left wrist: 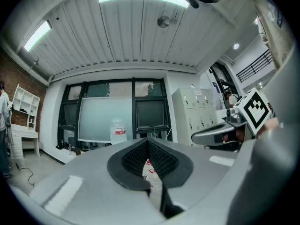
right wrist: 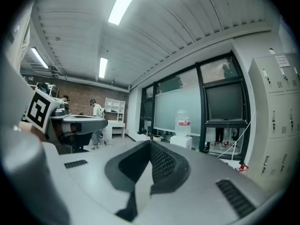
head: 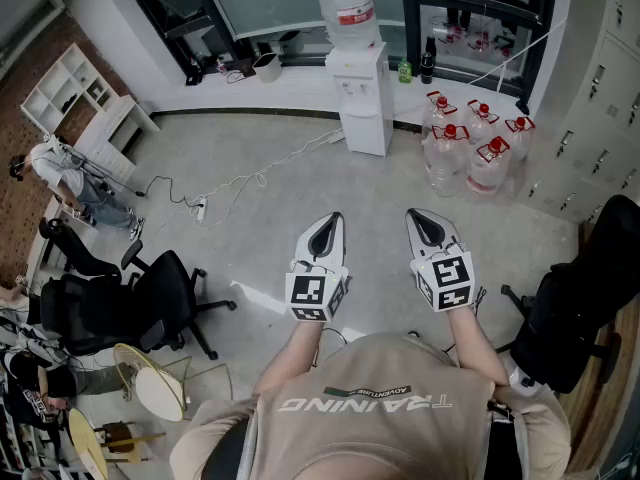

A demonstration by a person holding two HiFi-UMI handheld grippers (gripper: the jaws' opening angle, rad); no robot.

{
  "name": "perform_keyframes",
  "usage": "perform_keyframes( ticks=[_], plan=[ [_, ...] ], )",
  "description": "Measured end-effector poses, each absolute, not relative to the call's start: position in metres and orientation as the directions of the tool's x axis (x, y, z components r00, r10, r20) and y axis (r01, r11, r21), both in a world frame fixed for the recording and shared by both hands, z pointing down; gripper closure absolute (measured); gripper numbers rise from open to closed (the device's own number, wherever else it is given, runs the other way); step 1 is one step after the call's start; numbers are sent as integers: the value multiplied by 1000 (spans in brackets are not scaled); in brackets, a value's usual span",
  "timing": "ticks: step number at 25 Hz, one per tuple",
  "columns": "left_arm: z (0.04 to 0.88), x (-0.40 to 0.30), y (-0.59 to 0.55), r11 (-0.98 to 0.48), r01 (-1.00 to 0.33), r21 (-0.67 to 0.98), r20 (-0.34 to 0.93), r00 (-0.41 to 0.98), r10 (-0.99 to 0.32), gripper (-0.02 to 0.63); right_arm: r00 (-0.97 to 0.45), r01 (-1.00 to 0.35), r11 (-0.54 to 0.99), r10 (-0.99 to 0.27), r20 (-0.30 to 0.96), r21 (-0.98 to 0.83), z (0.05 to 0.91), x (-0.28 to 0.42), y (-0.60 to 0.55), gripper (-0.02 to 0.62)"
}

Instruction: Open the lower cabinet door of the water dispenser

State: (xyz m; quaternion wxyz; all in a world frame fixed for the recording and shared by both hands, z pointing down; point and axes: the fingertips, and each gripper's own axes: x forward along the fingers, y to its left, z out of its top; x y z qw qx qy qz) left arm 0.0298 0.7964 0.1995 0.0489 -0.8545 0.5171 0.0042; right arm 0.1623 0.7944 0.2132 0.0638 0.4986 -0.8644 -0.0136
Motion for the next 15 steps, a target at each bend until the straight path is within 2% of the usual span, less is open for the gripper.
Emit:
perform_keyframes(
  ticks=[7,15],
  plan=[
    [201,26,790,-469,-880,-72,-47,473,-880,609,-489,-863,498,-866,107,84,215,161,791,589],
    [200,26,771,-490,-870,-64,-45,493,-869,609,-483,-852,496,-868,114,170,214,148,771,589]
  ],
)
